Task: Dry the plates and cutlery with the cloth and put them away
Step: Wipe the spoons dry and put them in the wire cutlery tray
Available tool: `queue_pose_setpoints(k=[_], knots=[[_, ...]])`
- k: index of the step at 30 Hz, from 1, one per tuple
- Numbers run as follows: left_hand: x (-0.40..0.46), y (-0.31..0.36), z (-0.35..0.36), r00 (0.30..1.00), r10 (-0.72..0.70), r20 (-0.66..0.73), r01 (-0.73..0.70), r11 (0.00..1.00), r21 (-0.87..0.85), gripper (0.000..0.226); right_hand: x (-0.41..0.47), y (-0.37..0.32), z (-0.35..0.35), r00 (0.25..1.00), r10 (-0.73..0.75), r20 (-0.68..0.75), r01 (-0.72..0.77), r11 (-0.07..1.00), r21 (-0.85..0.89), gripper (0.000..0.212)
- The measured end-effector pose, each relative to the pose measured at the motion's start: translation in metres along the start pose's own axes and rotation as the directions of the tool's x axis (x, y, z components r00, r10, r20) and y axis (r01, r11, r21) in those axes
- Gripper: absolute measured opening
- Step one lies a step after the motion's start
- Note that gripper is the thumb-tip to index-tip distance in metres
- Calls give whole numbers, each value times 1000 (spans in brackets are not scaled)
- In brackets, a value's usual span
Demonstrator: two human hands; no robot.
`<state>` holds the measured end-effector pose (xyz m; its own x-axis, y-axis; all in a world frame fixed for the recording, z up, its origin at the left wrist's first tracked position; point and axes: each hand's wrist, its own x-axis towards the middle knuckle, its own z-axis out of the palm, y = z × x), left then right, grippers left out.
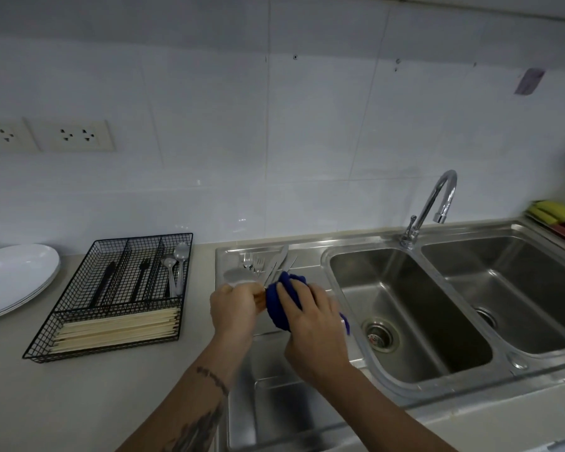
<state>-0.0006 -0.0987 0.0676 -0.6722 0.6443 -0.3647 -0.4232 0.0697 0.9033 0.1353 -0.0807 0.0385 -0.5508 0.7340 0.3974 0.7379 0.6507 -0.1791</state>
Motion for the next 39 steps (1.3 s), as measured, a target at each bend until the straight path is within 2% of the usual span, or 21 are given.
queue_pose_setpoints(k=[5,8,12,14,17,20,23,26,31,35,39], knots=[[9,17,-9,991,-123,57,132,969,-210,8,13,18,-1,998,-59,-6,59,996,-62,90],[6,15,-13,978,-163,132,186,964,-192,6,13,27,-5,997,-76,-33,74,995,-60,82],[5,16,-14,962,-109,252,160,968,-192,17,16,30,-9,990,-125,-72,120,990,-68,68],[7,17,-17,937,-88,337,166,964,-210,25,16,31,-9,990,-118,-75,114,992,-58,65],[6,15,-21,910,-69,409,145,977,-156,19,14,35,-7,994,-75,-82,74,997,-15,65],[5,6,-22,942,-29,336,52,997,-58,10,15,39,-6,996,-24,-86,27,999,23,66],[5,-6,-18,977,-1,215,9,999,-35,16,16,31,-9,992,9,-124,2,996,85,68],[2,-11,-10,987,-26,159,43,994,-105,12,16,13,-5,991,-27,-129,47,987,155,75],[6,-11,-11,991,-109,75,120,981,-154,8,-1,13,28,993,-73,96,71,997,28,102],[6,-23,-20,987,-163,-3,161,980,-120,5,-8,25,27,986,-12,168,8,1000,24,104],[14,-28,-17,979,-203,2,202,972,-118,13,-2,4,28,983,-119,139,118,993,13,101]])
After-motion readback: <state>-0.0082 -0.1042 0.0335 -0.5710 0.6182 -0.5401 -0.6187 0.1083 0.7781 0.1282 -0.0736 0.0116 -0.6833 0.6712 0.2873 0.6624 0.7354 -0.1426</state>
